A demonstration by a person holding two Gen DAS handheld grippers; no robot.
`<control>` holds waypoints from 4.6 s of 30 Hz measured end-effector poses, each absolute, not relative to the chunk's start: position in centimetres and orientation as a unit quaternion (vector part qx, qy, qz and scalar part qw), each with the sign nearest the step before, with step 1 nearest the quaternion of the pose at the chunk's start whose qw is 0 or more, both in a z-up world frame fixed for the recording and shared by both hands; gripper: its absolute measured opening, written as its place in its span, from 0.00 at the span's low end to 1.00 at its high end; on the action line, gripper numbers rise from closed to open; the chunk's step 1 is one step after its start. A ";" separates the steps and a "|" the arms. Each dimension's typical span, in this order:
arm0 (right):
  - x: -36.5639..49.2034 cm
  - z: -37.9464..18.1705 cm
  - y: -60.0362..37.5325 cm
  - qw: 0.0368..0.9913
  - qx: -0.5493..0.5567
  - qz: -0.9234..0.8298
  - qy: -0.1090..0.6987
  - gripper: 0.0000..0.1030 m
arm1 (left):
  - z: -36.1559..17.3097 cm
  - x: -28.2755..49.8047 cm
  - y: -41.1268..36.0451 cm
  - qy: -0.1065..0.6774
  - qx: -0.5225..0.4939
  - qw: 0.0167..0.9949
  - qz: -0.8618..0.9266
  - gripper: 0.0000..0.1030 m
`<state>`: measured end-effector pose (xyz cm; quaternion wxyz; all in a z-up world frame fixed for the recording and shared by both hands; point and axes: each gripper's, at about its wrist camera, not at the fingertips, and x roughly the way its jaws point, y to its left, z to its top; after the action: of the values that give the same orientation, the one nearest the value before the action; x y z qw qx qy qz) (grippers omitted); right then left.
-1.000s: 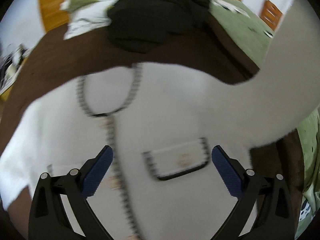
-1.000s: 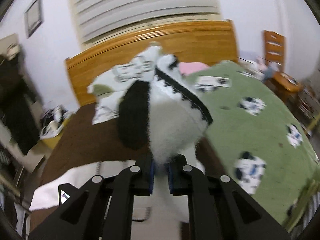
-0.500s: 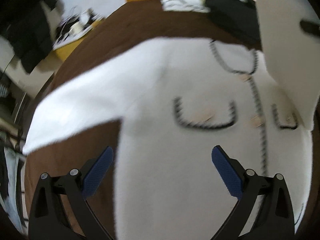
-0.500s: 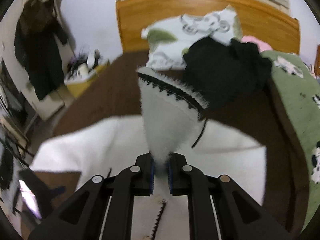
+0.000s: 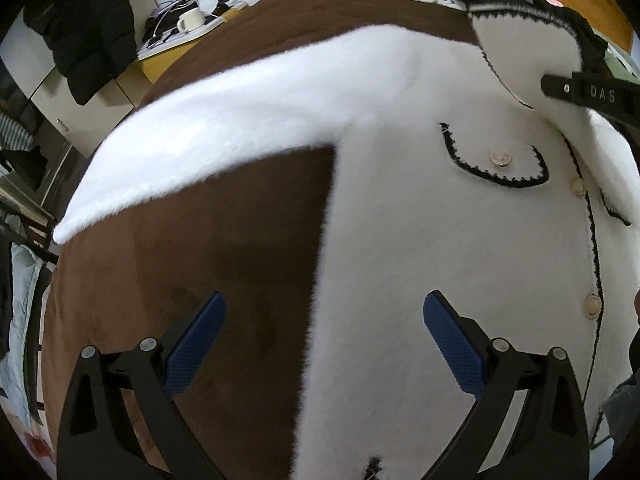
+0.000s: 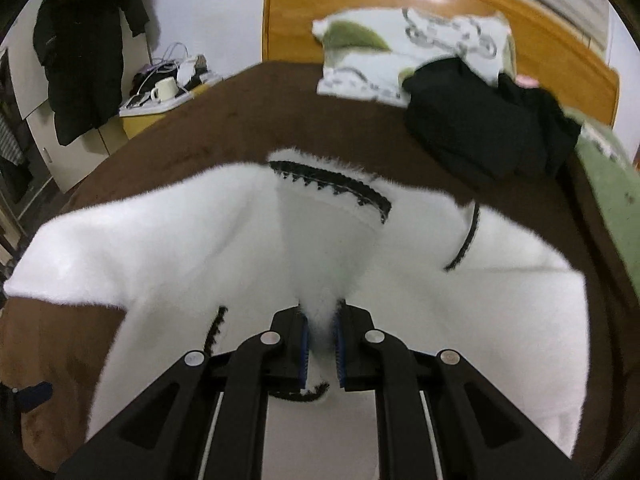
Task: Fold large clothes
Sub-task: 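Lift the held sleeve across the cardigan body and open the right tool, then move the left tool toward the other sleeve cuff, then close the left tool on the other sleeve cuff, then fold the held sleeve across the body over the first sleeve, open left tool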
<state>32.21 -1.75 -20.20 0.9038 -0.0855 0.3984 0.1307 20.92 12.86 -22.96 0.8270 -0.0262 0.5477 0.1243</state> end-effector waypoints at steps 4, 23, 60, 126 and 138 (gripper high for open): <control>32.8 -22.1 -0.9 0.897 -0.090 0.127 0.415 0.18 | -23.4 20.2 12.7 0.551 -0.026 0.825 0.124 0.94; 31.3 -19.2 -13.3 0.885 0.023 0.153 0.440 0.65 | -20.9 25.3 12.2 0.517 -0.058 0.853 0.029 0.94; 31.8 -24.8 -24.5 0.874 0.015 0.032 0.485 0.77 | -24.2 30.5 7.5 0.492 -0.060 0.868 0.036 0.94; 24.5 -22.7 -8.4 0.851 -0.068 0.148 0.499 0.79 | -18.0 18.9 36.9 0.274 -0.242 0.903 0.225 0.10; 27.4 -22.6 -9.9 0.855 -0.059 0.134 0.498 0.79 | -6.8 21.0 26.2 0.217 -0.141 0.963 0.074 0.10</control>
<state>27.43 -9.86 -22.57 0.8546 -0.0592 0.4981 0.1342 21.05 26.21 -6.77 0.9632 -0.1408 0.2165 0.0738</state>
